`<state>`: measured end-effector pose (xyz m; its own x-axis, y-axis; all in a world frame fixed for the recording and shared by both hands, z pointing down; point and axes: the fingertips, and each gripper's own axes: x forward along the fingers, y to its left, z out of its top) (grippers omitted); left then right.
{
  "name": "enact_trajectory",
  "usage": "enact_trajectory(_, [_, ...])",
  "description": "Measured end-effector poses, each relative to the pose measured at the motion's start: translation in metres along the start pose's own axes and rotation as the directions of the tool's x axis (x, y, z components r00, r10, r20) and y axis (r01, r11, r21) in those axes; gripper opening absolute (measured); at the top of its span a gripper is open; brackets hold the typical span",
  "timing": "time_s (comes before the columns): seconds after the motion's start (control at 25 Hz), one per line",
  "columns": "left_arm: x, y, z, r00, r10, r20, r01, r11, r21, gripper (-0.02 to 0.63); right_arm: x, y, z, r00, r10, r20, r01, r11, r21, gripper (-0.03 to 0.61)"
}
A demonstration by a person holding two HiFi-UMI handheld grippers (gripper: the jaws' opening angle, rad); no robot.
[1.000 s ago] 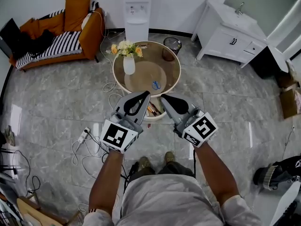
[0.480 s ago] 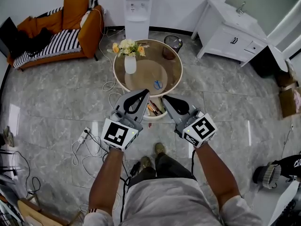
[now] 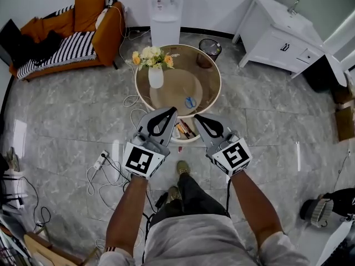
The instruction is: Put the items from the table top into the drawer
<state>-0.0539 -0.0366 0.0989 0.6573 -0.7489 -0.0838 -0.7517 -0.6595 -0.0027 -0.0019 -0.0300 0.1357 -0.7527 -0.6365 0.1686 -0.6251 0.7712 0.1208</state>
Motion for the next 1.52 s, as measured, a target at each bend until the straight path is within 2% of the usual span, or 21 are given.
enact_trajectory(0.4, [0.051, 0.039, -0.047, 0.999, 0.009, -0.031, -0.008, 0.999, 0.032, 0.000, 0.042, -0.056, -0.042, 0.998, -0.053, -0.047, 0.051, 0.998, -0.041, 0.002])
enact_trajectory(0.52, [0.062, 0.048, -0.062, 0.999, 0.025, -0.045, -0.023, 0.999, 0.048, 0.000, 0.052, -0.073, -0.064, 0.995, -0.081, -0.052, 0.079, 0.996, -0.038, 0.002])
enact_trajectory(0.84, [0.084, 0.069, -0.115, 0.995, 0.050, -0.091, -0.045, 0.997, 0.059, 0.000, 0.081, -0.105, -0.132, 0.980, -0.133, -0.146, 0.133, 0.991, -0.011, 0.002])
enact_trajectory(1.12, [0.100, 0.081, -0.160, 0.992, 0.026, -0.126, -0.007, 0.989, 0.150, 0.000, 0.104, -0.125, -0.188, 0.972, -0.138, -0.192, 0.138, 0.990, -0.010, 0.002])
enact_trajectory(1.52, [0.119, 0.096, -0.227, 0.985, 0.031, -0.167, -0.017, 0.996, 0.086, 0.000, 0.128, -0.143, -0.255, 0.950, -0.151, -0.272, 0.157, 0.988, 0.002, 0.006])
